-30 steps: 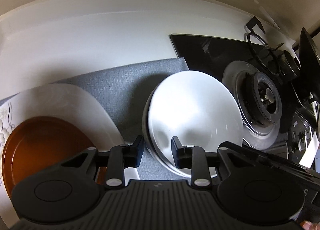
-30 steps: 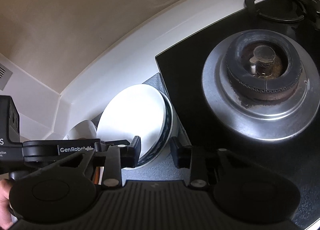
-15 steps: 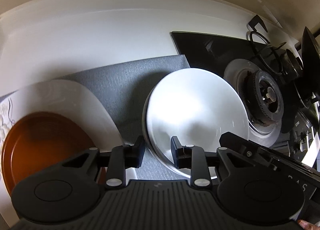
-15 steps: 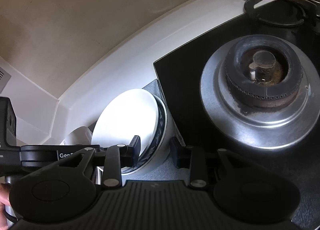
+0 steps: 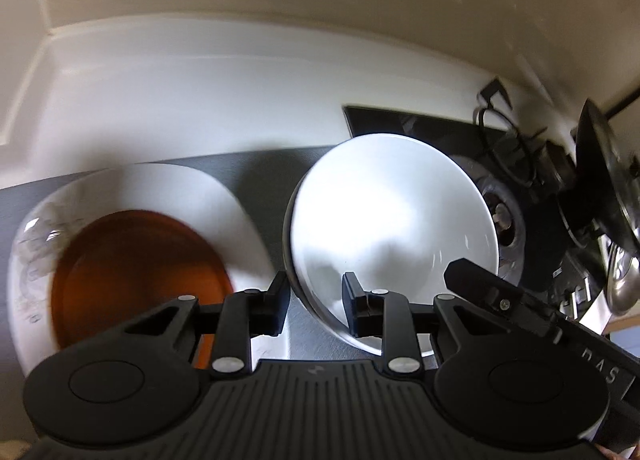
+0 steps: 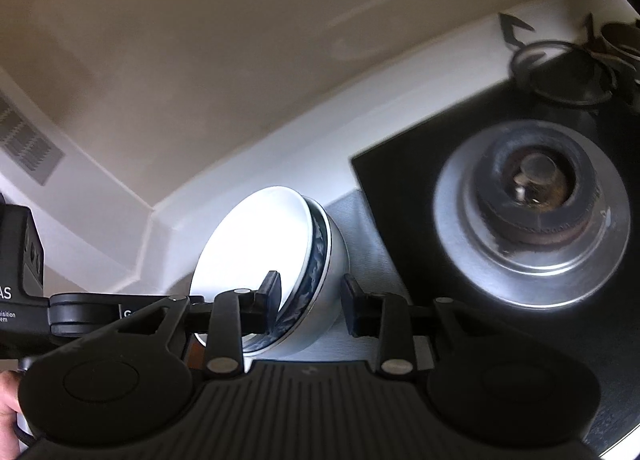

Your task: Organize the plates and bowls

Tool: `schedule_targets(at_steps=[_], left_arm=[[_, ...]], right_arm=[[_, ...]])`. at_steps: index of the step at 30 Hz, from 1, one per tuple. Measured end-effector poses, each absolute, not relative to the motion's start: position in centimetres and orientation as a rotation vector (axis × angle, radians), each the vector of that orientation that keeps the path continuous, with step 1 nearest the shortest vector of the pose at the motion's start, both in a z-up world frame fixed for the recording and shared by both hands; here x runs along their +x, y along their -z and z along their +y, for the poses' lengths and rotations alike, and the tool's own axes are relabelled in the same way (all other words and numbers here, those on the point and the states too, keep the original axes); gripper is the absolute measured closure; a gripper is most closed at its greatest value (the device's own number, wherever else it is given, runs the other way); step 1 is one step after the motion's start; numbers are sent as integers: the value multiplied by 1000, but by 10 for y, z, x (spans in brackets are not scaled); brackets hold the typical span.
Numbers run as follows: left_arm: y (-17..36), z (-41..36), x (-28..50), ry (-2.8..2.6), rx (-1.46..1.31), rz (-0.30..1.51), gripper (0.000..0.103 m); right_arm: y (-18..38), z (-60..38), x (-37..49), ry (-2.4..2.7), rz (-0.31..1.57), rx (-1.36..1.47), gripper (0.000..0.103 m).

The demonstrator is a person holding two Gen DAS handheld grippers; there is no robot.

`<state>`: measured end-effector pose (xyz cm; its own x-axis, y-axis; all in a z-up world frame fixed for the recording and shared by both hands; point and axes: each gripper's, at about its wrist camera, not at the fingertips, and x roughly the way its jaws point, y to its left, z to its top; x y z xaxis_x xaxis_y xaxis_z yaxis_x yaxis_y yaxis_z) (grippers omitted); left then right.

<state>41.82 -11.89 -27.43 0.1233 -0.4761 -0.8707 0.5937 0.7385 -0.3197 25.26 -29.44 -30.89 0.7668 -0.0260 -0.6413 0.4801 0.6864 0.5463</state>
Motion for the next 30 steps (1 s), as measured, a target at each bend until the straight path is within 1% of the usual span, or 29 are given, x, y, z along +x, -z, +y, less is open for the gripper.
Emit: schedule_targets(at_steps=[9, 16, 23, 30], left_arm=[[227, -13, 416, 621, -68, 1170, 73], [204, 78, 406, 442, -128, 1131, 73], [195, 158, 388, 283, -189, 1112, 73], [172, 212, 368, 181, -215, 1073, 73]], right_arm=[[263, -227, 279, 146, 639, 710, 68], [253, -155, 309, -42, 692, 671, 68], [247, -79, 333, -214, 762, 610, 68], [230, -26, 342, -336, 794, 565, 68]])
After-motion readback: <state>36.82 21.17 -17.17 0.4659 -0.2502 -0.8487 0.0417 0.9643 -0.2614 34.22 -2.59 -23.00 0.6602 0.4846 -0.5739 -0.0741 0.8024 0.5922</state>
